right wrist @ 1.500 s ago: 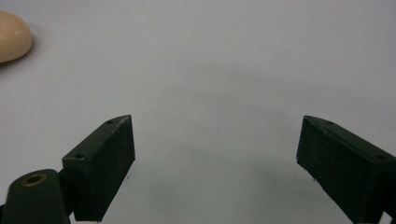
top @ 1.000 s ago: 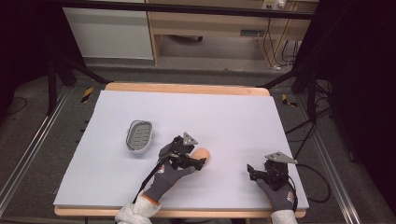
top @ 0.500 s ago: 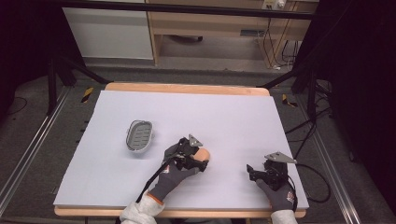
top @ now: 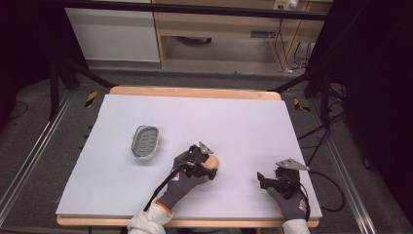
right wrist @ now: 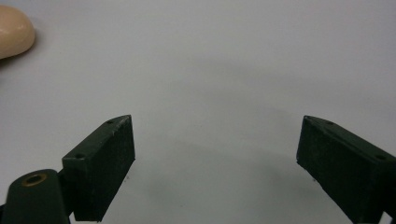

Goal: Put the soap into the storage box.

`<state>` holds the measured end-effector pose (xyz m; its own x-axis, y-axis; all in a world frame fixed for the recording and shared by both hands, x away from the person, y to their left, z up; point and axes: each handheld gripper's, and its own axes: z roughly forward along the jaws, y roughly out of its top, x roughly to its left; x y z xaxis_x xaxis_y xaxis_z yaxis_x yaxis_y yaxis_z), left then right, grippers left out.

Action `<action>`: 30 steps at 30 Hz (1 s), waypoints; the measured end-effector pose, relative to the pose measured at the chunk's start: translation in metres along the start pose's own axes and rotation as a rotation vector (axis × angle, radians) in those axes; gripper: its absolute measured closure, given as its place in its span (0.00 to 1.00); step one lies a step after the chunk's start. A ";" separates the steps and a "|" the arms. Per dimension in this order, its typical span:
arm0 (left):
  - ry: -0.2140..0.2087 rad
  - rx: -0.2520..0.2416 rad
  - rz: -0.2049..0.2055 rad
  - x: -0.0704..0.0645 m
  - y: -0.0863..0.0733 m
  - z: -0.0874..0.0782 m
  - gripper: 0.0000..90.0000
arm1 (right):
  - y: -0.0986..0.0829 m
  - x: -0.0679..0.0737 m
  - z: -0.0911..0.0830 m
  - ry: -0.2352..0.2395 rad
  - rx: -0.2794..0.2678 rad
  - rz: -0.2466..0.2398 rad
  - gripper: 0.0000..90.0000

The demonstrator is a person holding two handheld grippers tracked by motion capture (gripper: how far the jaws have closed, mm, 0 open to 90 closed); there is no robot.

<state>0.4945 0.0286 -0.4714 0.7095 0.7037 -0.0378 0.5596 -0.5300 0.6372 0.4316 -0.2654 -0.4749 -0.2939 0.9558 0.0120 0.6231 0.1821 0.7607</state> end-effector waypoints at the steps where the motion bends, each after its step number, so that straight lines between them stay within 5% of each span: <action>1: 0.001 0.005 0.002 0.000 0.000 0.000 0.32 | 0.000 0.000 0.000 0.003 0.002 0.003 0.13; 22: 0.024 0.016 0.011 -0.003 0.001 0.000 0.34 | 0.000 0.000 0.000 0.005 0.006 0.004 0.13; 30: 0.012 -0.001 0.013 -0.001 0.001 -0.013 0.34 | 0.000 0.000 0.000 0.008 0.007 0.005 0.13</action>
<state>0.4889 0.0330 -0.4604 0.7113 0.7026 -0.0201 0.5501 -0.5387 0.6381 0.4316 -0.2657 -0.4749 -0.2968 0.9547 0.0212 0.6294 0.1789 0.7562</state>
